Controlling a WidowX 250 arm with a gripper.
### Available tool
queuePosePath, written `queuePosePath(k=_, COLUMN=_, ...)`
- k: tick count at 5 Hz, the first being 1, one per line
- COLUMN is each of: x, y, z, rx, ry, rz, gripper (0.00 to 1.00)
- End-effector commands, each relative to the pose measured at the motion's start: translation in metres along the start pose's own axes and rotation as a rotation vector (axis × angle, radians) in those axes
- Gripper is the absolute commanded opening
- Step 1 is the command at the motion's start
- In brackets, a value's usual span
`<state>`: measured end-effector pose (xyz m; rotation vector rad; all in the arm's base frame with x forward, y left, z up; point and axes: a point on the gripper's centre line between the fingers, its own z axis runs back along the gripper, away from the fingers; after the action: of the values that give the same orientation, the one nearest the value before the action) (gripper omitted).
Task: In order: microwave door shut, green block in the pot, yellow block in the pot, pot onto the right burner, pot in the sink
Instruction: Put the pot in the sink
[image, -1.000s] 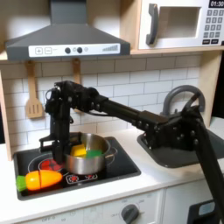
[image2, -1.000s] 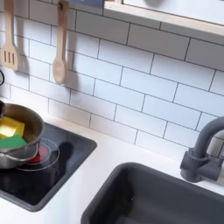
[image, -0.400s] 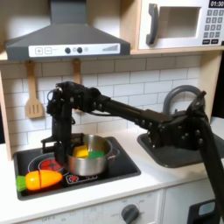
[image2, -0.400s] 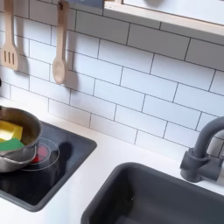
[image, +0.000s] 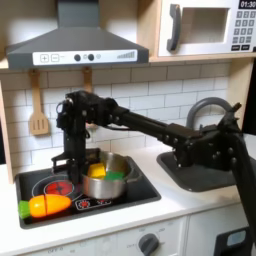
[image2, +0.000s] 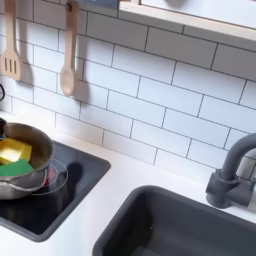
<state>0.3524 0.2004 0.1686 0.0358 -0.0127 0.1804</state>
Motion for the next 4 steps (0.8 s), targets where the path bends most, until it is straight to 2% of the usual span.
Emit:
queuePosePath(k=1, x=0.001, y=-0.017, z=0.013, rx=-0.034, ry=-0.031, rz=-0.052, gripper=0.0)
queuePosePath(k=2, x=0.002, y=-0.034, z=0.016, rx=-0.065, ry=-0.029, rz=-0.089, gripper=0.0)
queuePosePath(k=3, x=0.003, y=-0.055, z=0.029, rx=-0.074, ry=-0.053, rz=-0.139, gripper=0.0)
queuePosePath(k=4, x=-0.002, y=-0.065, z=0.035, rx=-0.082, ry=-0.064, rz=-0.151, gripper=0.0)
